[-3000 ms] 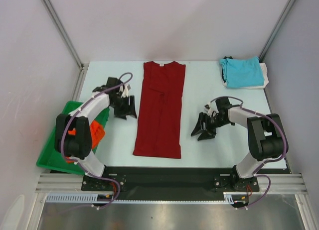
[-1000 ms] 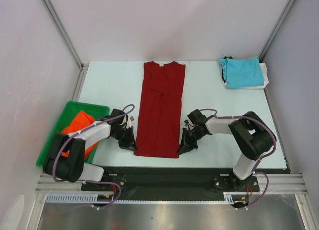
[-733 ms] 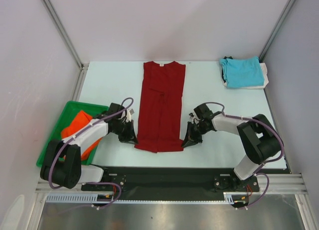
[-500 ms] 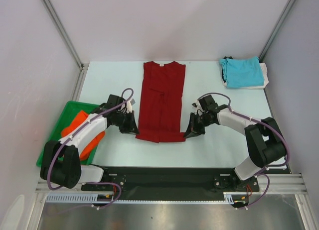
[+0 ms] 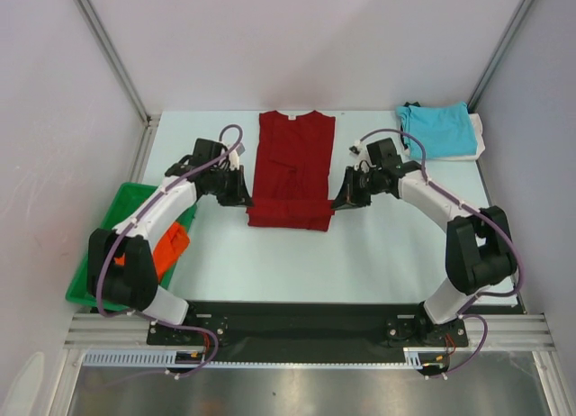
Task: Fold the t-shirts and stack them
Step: Fold the tshirt
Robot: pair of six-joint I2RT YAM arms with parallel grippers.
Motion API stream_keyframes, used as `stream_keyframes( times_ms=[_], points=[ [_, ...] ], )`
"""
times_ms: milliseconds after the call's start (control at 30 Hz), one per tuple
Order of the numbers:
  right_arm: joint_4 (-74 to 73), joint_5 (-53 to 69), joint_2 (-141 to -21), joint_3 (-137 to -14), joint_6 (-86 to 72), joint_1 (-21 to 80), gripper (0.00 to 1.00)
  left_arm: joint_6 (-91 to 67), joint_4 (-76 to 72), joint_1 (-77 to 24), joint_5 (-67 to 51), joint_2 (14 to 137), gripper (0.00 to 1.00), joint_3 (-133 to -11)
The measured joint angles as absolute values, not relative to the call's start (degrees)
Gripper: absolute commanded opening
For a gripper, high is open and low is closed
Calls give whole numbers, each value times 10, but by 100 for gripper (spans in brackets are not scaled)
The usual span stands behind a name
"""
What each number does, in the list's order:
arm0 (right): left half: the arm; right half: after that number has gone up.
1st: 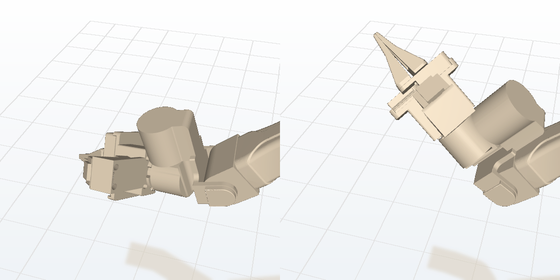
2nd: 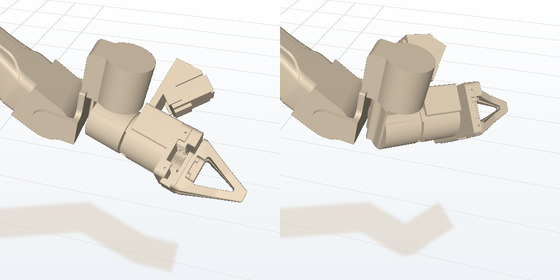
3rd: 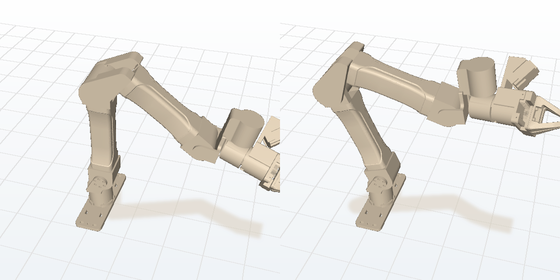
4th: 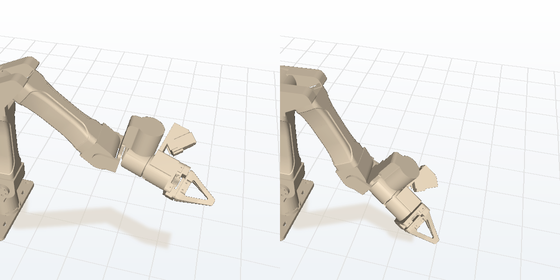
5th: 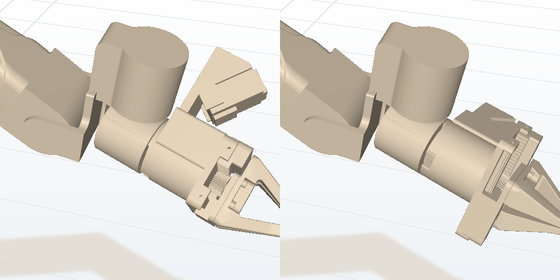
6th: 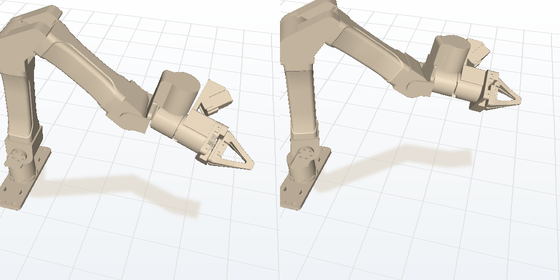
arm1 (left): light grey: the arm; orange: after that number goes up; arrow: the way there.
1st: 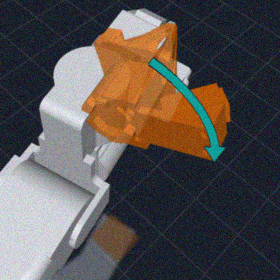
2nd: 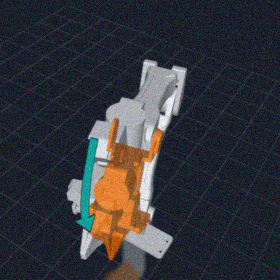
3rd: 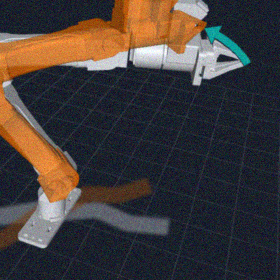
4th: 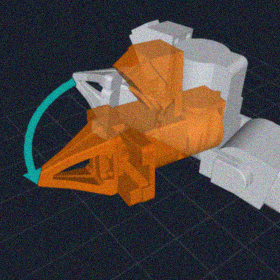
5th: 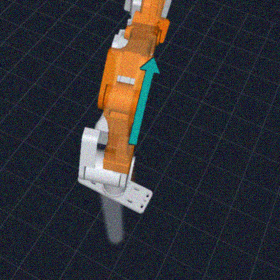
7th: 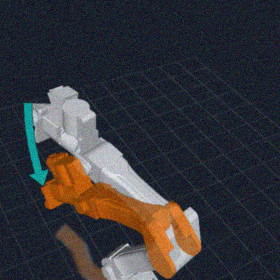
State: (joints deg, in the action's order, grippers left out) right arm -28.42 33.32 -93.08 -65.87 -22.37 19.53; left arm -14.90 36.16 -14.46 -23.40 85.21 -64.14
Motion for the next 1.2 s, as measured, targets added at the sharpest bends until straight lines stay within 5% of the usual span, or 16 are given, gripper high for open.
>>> stream_keyframes(
  times_ms=[600,633,733,800,1000,1200],
  points=[
    [-280,296,-1149,-896,-152,178,0,-124,341,-115,-213,1126,2,-928],
    [-278,293,-1168,-921,-146,177,0,-123,338,-113,-211,1143,25,-943],
    [-270,280,-1224,-988,-129,174,27,-113,331,-110,-197,1191,65,-987],
    [-261,262,-1250,-1013,-117,172,43,-110,329,-110,-178,1210,70,-1007],
    [-268,259,-1217,-971,-93,156,48,-98,333,-107,-161,1201,72,-1016],
    [-279,324,-1101,-797,-105,137,53,-98,346,-95,-209,1116,72,-883]
  ],
)
